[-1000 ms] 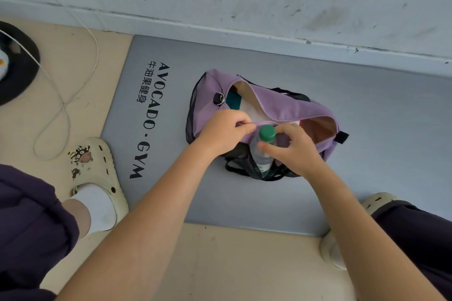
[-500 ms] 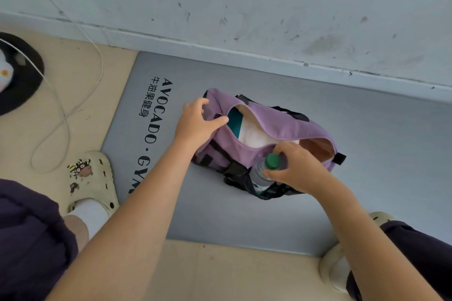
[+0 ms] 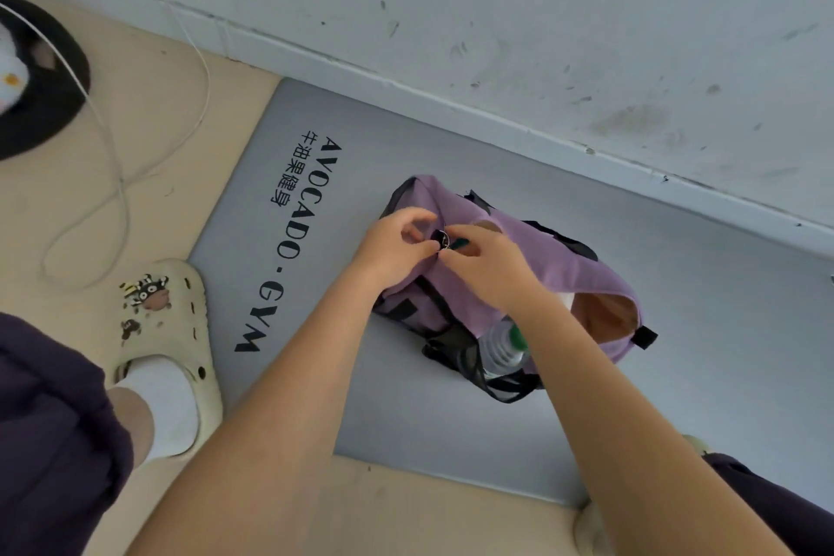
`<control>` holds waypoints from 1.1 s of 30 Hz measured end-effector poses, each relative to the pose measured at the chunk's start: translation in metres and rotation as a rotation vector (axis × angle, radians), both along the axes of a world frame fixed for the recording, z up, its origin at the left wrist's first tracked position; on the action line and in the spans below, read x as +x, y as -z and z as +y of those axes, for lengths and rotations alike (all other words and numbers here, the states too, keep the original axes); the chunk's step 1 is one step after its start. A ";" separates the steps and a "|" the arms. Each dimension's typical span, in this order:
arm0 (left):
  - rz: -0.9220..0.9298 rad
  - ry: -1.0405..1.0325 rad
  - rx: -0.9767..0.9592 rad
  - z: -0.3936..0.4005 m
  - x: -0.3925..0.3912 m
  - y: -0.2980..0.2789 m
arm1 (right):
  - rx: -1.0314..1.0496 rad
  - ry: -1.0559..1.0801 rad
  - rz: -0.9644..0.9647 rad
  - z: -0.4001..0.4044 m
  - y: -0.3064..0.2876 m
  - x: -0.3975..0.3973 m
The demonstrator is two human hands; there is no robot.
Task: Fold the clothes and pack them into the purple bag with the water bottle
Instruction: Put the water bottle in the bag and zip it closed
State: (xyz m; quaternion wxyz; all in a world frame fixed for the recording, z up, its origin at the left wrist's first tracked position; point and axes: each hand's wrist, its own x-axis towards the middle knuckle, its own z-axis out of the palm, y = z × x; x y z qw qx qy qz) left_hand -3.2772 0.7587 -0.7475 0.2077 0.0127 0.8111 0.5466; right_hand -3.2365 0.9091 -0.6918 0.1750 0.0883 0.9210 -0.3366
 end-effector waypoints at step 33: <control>-0.303 -0.408 0.574 -0.022 0.011 -0.009 | -0.327 0.248 0.145 -0.019 -0.010 -0.021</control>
